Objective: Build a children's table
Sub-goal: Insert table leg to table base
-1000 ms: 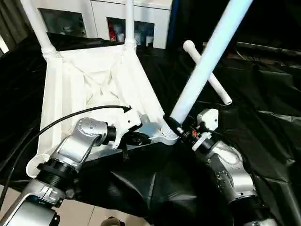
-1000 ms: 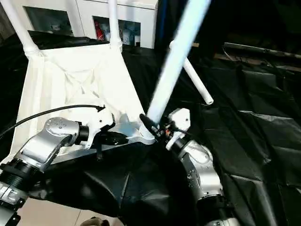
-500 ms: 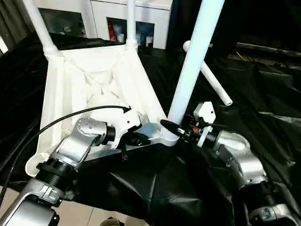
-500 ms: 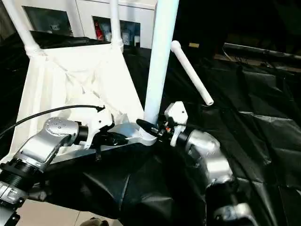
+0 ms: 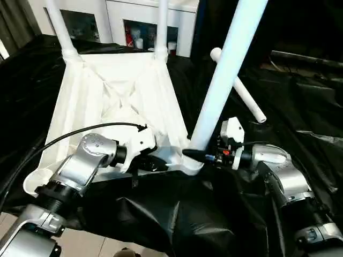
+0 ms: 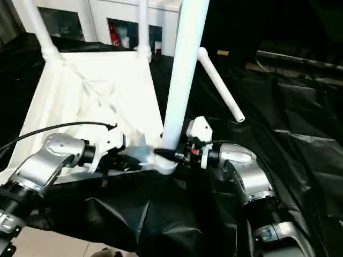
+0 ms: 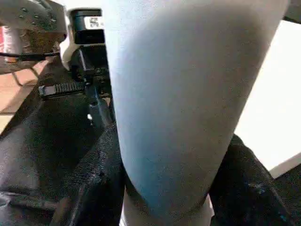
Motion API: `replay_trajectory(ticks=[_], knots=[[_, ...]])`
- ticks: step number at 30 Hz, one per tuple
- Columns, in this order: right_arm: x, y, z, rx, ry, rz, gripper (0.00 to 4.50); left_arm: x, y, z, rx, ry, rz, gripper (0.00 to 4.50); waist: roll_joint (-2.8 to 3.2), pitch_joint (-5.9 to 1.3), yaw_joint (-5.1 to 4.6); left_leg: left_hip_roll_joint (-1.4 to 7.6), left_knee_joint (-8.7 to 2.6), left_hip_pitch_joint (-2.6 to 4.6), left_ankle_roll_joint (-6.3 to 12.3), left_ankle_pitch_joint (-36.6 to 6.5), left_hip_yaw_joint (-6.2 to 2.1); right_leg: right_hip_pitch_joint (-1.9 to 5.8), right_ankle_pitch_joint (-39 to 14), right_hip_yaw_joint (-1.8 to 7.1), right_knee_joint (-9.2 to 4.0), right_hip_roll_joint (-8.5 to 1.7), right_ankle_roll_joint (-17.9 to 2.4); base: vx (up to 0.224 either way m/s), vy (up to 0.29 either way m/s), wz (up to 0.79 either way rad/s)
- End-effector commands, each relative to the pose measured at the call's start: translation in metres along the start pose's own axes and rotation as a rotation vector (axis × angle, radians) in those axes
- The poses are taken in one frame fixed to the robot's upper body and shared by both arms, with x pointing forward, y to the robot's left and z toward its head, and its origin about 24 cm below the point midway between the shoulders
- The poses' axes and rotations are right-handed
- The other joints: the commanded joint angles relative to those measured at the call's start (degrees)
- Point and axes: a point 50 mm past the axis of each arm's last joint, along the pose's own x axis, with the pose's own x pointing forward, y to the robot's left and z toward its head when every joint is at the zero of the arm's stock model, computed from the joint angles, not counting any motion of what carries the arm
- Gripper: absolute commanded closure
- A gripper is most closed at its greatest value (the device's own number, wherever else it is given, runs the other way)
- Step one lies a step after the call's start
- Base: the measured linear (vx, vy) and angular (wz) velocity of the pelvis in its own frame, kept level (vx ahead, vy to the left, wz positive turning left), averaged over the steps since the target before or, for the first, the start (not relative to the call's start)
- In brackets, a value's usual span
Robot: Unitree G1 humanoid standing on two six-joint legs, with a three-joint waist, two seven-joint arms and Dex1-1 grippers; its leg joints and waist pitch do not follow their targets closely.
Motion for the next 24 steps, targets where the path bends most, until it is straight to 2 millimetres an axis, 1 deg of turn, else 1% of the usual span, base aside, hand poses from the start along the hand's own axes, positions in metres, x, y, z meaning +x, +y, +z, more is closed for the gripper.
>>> replay_trajectory(ticks=[1, 3, 4, 5, 6, 7, 8, 9, 10, 11, 12, 13, 14, 15, 16, 17, 18, 19, 20, 21, 22, 23, 24], knots=[[-0.018, 0.022, -0.072, 0.254, 0.299, 0.036, 2.6, -0.001, -0.005, 0.008, 0.038, -0.024, -0.067, 4.5, 1.17, -2.35, -0.12, 4.11, -4.4, 0.48, 3.69, -7.7, -1.1, 2.02, 0.6, 2.66, -3.52, -5.02, -17.8, 0.0, 0.0, 0.0], [-0.017, 0.018, -0.071, 0.254, 0.295, 0.014, 2.6, -0.001, -0.002, 0.009, 0.033, -0.025, -0.05, 4.5, 1.09, -2.44, -0.16, 4.05, -4.34, 0.41, 3.77, -7.0, -1.12, 2.12, 1.4, 2.64, -3.43, -5.03, -18.0, 0.0, 0.0, 0.0], [-0.017, 0.017, -0.071, 0.254, 0.29, -0.003, 2.6, -0.001, -0.001, 0.009, 0.031, -0.025, -0.04, 4.5, 0.99, -2.4, -0.21, 4.04, -4.35, 0.4, 3.82, -6.8, -1.1, 2.1, 1.4, 2.63, -3.44, -5.01, -18.0, 0.0, 0.0, 0.0], [-0.016, 0.014, -0.071, 0.254, 0.283, -0.032, 2.61, 0.0, 0.0, 0.009, 0.027, -0.021, -0.021, 4.5, 1.02, -2.3, -0.18, 4.06, -4.37, 0.35, 3.89, -6.9, -1.09, 2.06, 1.0, 2.66, -3.52, -5.06, -18.0, 0.0, 0.0, 0.0], [-0.015, 0.008, -0.071, 0.249, 0.274, -0.104, 2.61, 0.001, 0.005, 0.009, 0.014, -0.016, 0.026, 4.5, 1.05, -2.15, -0.22, 4.15, -4.56, 0.35, 3.53, -8.2, -1.13, 1.94, -1.2, 2.65, -3.73, -5.13, -17.8, 0.0, 0.0, 0.0], [-0.015, 0.007, -0.071, 0.249, 0.273, -0.11, 2.61, 0.001, 0.005, 0.009, 0.013, -0.016, 0.03, 4.5, 1.08, -1.95, -0.29, 4.16, -4.76, 0.35, 3.1, -9.6, -1.16, 1.81, -3.6, 2.66, -3.99, -5.13, -17.6, 0.0, 0.0, 0.0], [-0.015, 0.004, -0.071, 0.248, 0.27, -0.144, 2.61, 0.001, 0.007, 0.009, 0.006, -0.017, 0.05, 4.5, 1.07, -1.75, -0.31, 4.19, -5.05, 0.51, 1.96, -12.7, -1.25, 1.71, -9.1, 2.7, -4.49, -5.23, -16.8, 0.0, 0.0, 0.0], [-0.015, 0.0, -0.072, 0.242, 0.278, -0.205, 2.61, 0.001, 0.01, 0.01, -0.01, -0.022, 0.088, 4.5, 0.93, -1.54, -0.26, 4.25, -5.28, 0.68, 0.84, -15.0, -1.38, 1.51, -14.2, 2.84, -4.94, -5.36, -15.6, 0.0, 0.0, 0.0], [-0.015, -0.003, -0.073, 0.237, 0.284, -0.245, 2.61, 0.001, 0.013, 0.011, -0.021, -0.025, 0.113, 4.5, 0.97, -1.52, -0.3, 4.26, -5.33, 0.75, 0.34, -16.0, -1.44, 1.4, -16.3, 2.9, -5.12, -5.42, -15.0, 0.0, 0.0, 0.0], [-0.015, -0.009, -0.073, 0.229, 0.285, -0.334, 2.61, 0.002, 0.017, 0.012, -0.035, -0.027, 0.157, 4.5, 0.86, -1.52, -0.45, 4.28, -5.47, 0.81, -0.62, -17.3, -1.6, 1.22, -19.4, 2.92, -5.34, -5.48, -13.9, -0.051, 0.004, -0.03], [-0.014, -0.016, -0.073, 0.235, 0.274, -0.43, 2.61, 0.003, 0.021, 0.013, -0.054, -0.027, 0.203, 4.5, 0.85, -1.45, -0.6, 4.21, -5.55, 0.6, -0.96, -17.5, -1.74, 1.22, -20.5, 2.94, -5.38, -5.52, -13.4, -0.051, 0.004, -0.03], [-0.014, -0.02, -0.072, 0.245, 0.261, -0.501, 2.61, 0.003, 0.023, 0.014, -0.067, -0.024, 0.237, 4.5, 0.7, -1.45, -0.88, 4.07, -5.73, 0.26, -1.59, -18.0, -2.05, 1.29, -23.4, 2.88, -5.53, -5.64, -12.0, -0.062, 0.007, -0.09], [-0.014, -0.02, -0.072, 0.245, 0.261, -0.501, 2.61, 0.003, 0.023, 0.014, -0.067, -0.024, 0.237, 4.5, 0.69, -1.52, -1.11, 4.06, -5.84, 0.1, -1.96, -18.5, -2.27, 1.2, -25.3, 2.84, -5.67, -5.69, -10.7, -0.06, 0.008, -0.14], [-0.012, -0.025, -0.072, 0.262, 0.244, -0.572, 2.61, 0.004, 0.026, 0.016, -0.078, -0.02, 0.274, 4.5, 0.64, -1.52, -1.2, 4.04, -5.87, 0.0, -1.98, -18.7, -2.38, 1.21, -25.8, 2.78, -5.75, -5.71, -10.2, -0.06, 0.008, -0.14], [-0.008, -0.028, -0.072, 0.287, 0.231, -0.655, 2.61, 0.007, 0.031, 0.018, -0.111, -0.013, 0.341, 4.5, 0.64, -1.47, -1.41, 4.05, -5.92, -0.05, -1.99, -19.0, -2.34, 0.97, -26.1, 2.91, -5.83, -5.69, -9.7, 0.0, 0.0, 0.0], [-0.007, -0.028, -0.072, 0.289, 0.23, -0.663, 2.61, 0.007, 0.031, 0.018, -0.114, -0.012, 0.348, 4.5, 0.64, -1.41, -1.61, 4.0, -5.84, 0.18, -2.05, -19.8, -2.36, 0.65, -27.0, 2.93, -6.05, -5.68, -9.7, 0.0, 0.0, 0.0], [0.001, -0.031, -0.073, 0.313, 0.224, -0.761, 2.61, 0.011, 0.037, 0.021, -0.159, 0.005, 0.438, 4.5, 0.66, -1.54, -1.6, 3.98, -5.79, 0.17, -2.01, -19.6, -2.38, 0.73, -26.9, 2.93, -6.01, -5.7, -9.6, 0.0, 0.0, 0.0], [0.01, -0.031, -0.074, 0.331, 0.229, -0.799, 2.61, 0.016, 0.04, 0.022, -0.193, 0.015, 0.494, 4.5, 0.8, -1.51, -1.76, 3.86, -5.78, 0.04, -2.18, -18.8, -2.39, 0.54, -26.6, 2.96, -6.01, -5.69, -9.7, 0.0, 0.0, 0.0], [0.03, -0.029, -0.075, 0.378, 0.235, -0.865, 2.61, 0.026, 0.045, 0.024, -0.253, 0.034, 0.589, 4.5, 0.66, -1.54, -1.93, 3.76, -5.7, -0.14, -2.37, -18.2, -2.19, 0.43, -25.6, 3.0, -5.89, -5.56, -9.8, 0.0, 0.0, 0.0], [0.038, -0.027, -0.075, 0.408, 0.235, -0.886, 2.61, 0.031, 0.046, 0.025, -0.274, 0.032, 0.615, 4.5, 0.61, -1.54, -2.01, 3.77, -5.83, -0.02, -2.87, -18.5, -2.38, 0.42, -25.6, 2.81, -5.94, -5.46, -9.7, 0.0, 0.0, 0.0], [0.042, -0.026, -0.075, 0.426, 0.234, -0.898, 2.61, 0.034, 0.046, 0.026, -0.284, 0.029, 0.627, 4.5, 0.56, -1.66, -1.95, 3.66, -5.66, 0.06, -2.79, -18.5, -2.3, 0.4, -25.3, 2.84, -5.95, -5.46, -9.6, 0.0, 0.0, 0.0], [0.042, -0.026, -0.075, 0.426, 0.234, -0.898, 2.61, 0.034, 0.046, 0.026, -0.284, 0.029, 0.627, 4.5, 0.5, -1.67, -1.82, 3.63, -5.65, -0.17, -2.21, -18.1, -2.21, 0.5, -23.7, 2.94, -5.95, -5.45, -9.3, 0.0, 0.0, 0.0], [0.053, -0.024, -0.074, 0.451, 0.244, -0.911, 2.61, 0.043, 0.045, 0.03, -0.293, 0.027, 0.633, 4.5, 0.5, -1.74, -1.87, 3.68, -5.74, -0.42, -1.79, -17.5, -2.14, 0.6, -21.4, 2.9, -5.78, -5.27, -9.4, 0.0, 0.0, 0.0]])
